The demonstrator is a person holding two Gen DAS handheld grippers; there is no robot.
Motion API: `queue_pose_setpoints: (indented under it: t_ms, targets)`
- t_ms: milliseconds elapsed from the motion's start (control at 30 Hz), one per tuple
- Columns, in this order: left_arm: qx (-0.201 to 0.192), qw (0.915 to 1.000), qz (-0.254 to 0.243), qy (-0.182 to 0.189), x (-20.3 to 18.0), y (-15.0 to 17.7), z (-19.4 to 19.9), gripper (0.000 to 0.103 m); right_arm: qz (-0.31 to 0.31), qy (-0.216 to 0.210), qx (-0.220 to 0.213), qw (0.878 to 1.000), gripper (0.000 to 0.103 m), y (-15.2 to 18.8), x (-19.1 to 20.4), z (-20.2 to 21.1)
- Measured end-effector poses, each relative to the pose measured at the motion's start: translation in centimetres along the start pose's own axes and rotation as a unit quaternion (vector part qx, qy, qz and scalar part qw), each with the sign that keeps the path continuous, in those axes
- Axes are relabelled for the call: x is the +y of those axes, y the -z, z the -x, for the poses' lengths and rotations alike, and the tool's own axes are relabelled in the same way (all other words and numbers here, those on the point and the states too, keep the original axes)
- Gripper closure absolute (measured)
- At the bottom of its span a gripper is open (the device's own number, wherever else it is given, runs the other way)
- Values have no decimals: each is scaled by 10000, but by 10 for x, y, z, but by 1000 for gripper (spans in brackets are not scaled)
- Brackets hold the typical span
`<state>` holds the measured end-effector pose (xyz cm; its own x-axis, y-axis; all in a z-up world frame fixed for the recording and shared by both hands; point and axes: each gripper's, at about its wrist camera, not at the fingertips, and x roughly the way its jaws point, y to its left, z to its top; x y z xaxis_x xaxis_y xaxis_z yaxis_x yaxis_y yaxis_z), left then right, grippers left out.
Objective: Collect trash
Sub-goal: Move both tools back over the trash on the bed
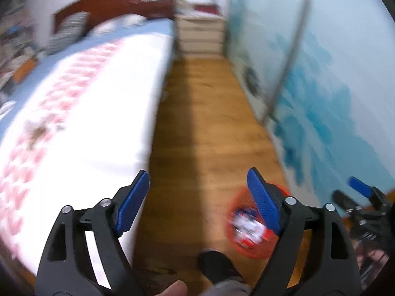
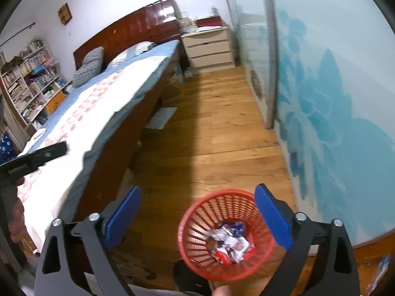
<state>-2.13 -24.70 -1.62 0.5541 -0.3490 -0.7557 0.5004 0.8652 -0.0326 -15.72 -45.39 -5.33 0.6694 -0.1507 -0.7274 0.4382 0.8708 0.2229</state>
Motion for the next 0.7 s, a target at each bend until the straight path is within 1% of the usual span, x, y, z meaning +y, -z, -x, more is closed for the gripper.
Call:
queue_pose_setpoints:
  t_ms: [33, 100, 133, 167, 200, 233, 300, 333, 400, 467, 500, 533, 567, 600, 633, 700]
  targets:
    - [-77, 9997, 184, -142, 24, -3, 5, 20, 79, -111, 4, 9999, 8, -10, 17, -5]
    - [-207, 9977, 570, -293, 66, -7, 13, 18, 261, -234, 24, 9994, 8, -24, 43, -12]
    - [-333, 9952, 808, -442, 93, -7, 18, 17, 452, -295, -46, 9985, 8, -35, 69, -17]
    - [-452, 9923, 979, -614, 118, -7, 22, 15, 565, -342, -103, 9978, 7, -43, 86, -20]
    - [-512, 9898, 1112, -735, 139, -6, 24, 15, 759, -468, -158, 9959, 7, -54, 114, -26]
    - [-516, 9869, 1278, -837, 164, -5, 24, 15, 868, -527, -173, 9947, 7, -57, 129, -30]
    - [-467, 9808, 1609, -994, 206, -4, 20, 15, 1382, -696, -194, 9878, 7, -73, 194, -47]
    - [-428, 9763, 1840, -1058, 236, -2, 21, 15, 1544, -746, -184, 9850, 7, -77, 215, -54]
    - [-436, 9707, 2123, -1039, 269, 0, 20, 15, 2011, -880, -126, 9755, 8, -86, 276, -76]
    - [-411, 9628, 2435, -1100, 304, 9, 19, 15, 2376, -998, -89, 9662, 11, -93, 335, -102]
    - [-339, 9575, 2612, -1174, 321, 15, 17, 15, 2482, -1033, -12, 9632, 13, -97, 359, -114]
    - [-313, 9543, 2718, -1205, 327, 24, 16, 15, 2571, -1131, 132, 9597, 16, -100, 391, -135]
    - [-246, 9506, 2840, -1230, 338, 30, 13, 15, 2563, -1315, 258, 9572, 19, -100, 415, -148]
    - [-146, 9484, 2914, -1241, 346, 33, 7, 15, 2573, -1399, 345, 9555, 24, -101, 428, -158]
    - [-44, 9455, 3017, -1227, 353, 37, 4, 15, 2638, -1460, 534, 9520, 24, -99, 455, -181]
    - [-15, 9411, 3189, -1121, 366, 44, 4, 15, 2686, -1464, 641, 9499, 25, -93, 482, -204]
